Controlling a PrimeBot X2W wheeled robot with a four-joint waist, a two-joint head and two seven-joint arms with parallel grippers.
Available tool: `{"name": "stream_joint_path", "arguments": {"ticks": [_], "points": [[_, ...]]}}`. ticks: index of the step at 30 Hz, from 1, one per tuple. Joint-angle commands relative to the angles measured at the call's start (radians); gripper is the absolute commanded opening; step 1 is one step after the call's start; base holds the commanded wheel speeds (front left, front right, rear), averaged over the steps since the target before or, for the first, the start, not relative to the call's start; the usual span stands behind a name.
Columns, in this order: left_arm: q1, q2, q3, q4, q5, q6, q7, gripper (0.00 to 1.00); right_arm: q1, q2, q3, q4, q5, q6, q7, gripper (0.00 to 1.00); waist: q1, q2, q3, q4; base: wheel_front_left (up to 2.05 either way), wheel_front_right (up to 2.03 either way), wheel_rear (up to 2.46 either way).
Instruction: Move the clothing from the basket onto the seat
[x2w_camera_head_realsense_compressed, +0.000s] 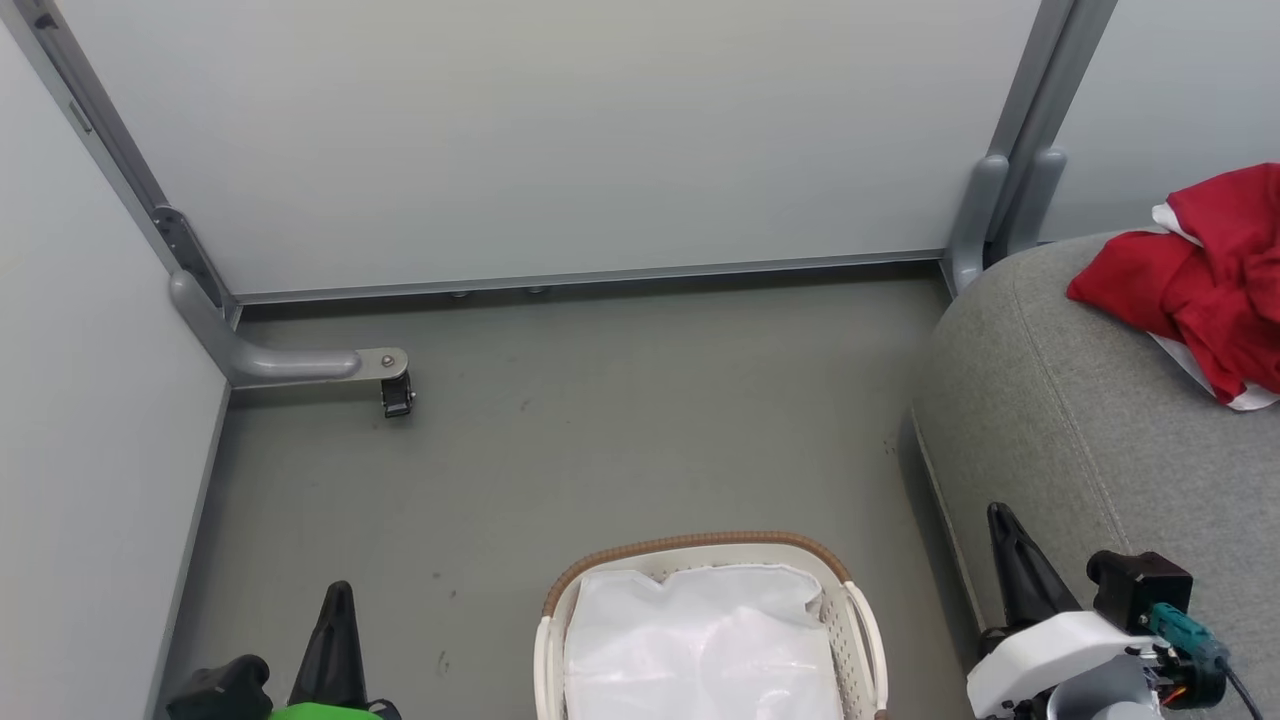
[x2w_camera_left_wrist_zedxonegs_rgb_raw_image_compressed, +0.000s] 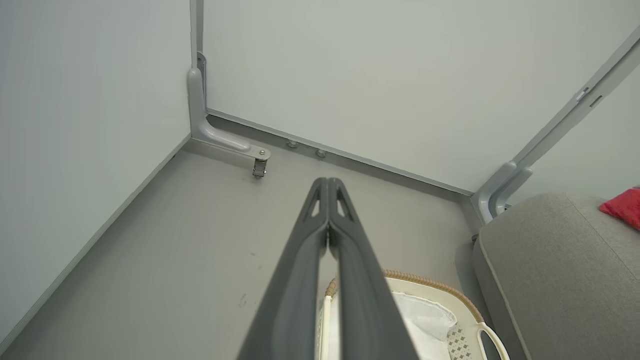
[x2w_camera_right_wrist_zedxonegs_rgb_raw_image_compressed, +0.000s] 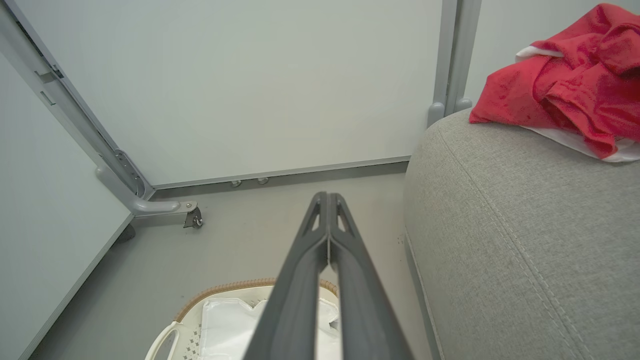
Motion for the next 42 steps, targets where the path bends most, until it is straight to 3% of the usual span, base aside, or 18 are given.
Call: {"name": "stream_joint_path", "arguments": {"ticks": [1, 19, 42], "points": [[-0.022, 0.001, 0.011, -0.017, -0.038, -0.004, 0.008, 0.0, -0.02, -0.004, -0.007, -0.017, 0.045, 0.0, 0.01, 0.0, 0.0, 0.0007, 0.0, -0.001, 0.0, 0.0, 0.0], [-0.064, 0.002, 0.05, -0.027, -0.31, -0.014, 0.088, 0.0, -0.033, -0.006, -0.033, -0.03, 0.358, 0.0, 0.086, 0.0, 0.0, 0.0022, 0.001, -0.014, 0.0, 0.0, 0.0], [-0.105, 0.002, 0.089, -0.035, -0.585, -0.024, 0.17, 0.0, -0.049, -0.008, -0.062, -0.038, 0.674, 0.0, 0.166, 0.0, 0.0, 0.0041, 0.001, -0.03, 0.0, 0.0, 0.0]]}}
